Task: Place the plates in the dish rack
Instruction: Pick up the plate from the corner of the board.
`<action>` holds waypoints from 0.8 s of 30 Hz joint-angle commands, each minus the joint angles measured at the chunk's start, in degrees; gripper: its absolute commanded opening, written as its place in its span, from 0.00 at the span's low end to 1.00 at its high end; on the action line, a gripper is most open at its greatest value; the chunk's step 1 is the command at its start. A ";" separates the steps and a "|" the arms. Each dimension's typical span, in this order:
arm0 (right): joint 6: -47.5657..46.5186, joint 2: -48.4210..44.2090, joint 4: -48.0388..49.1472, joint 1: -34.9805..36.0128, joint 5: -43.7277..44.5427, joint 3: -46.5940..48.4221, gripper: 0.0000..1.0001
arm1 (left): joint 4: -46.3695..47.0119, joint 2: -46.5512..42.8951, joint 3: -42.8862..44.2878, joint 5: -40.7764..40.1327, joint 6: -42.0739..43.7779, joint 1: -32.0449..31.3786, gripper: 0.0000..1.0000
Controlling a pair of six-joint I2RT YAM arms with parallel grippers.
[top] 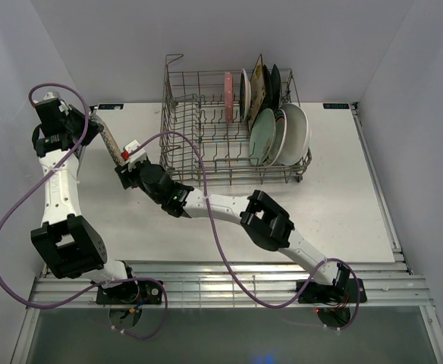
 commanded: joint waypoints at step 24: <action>-3.56 3.81 10.07 3.05 16.56 0.79 0.36 | 4.64 -6.70 -1.13 5.87 -3.09 0.16 0.00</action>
